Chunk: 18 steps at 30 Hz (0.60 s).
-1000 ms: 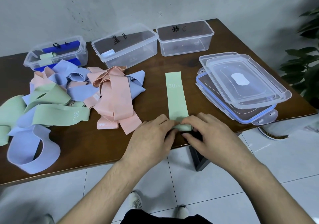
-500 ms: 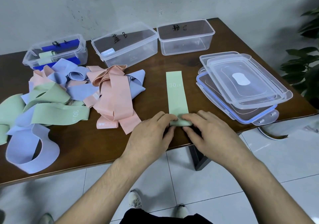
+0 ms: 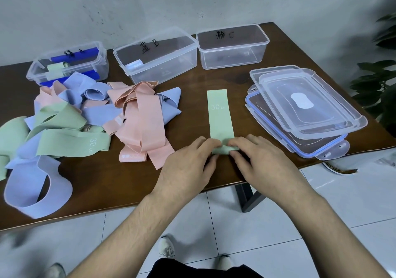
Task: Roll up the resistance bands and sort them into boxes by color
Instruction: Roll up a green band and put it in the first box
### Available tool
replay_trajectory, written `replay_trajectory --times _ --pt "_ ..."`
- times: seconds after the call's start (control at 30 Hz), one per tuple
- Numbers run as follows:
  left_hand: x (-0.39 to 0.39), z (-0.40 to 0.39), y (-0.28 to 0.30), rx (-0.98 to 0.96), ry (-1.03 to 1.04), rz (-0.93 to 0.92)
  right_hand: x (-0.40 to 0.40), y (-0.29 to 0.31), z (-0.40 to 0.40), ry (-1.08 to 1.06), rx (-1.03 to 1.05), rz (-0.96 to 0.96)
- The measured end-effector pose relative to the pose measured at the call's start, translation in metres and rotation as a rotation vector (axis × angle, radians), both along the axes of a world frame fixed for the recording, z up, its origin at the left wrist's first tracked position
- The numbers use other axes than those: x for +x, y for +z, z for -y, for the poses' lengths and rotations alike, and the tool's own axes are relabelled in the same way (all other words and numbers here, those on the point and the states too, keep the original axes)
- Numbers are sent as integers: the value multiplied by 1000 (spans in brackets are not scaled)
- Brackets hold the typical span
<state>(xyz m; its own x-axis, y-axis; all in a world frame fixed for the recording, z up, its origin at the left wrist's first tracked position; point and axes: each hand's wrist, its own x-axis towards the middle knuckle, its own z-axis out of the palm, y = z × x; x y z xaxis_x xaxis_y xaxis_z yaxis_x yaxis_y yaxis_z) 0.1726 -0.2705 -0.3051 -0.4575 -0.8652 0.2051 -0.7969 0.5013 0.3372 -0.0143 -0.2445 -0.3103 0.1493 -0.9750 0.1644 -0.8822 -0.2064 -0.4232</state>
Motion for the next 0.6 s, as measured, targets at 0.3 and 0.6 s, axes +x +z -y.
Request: replay_trajectory --times 0.3,0.6 --pt "-2 12 0 31 22 64 0 5 2 34 1 -10" --pt "-3 19 6 71 -13 75 -4 8 13 37 40 -41"
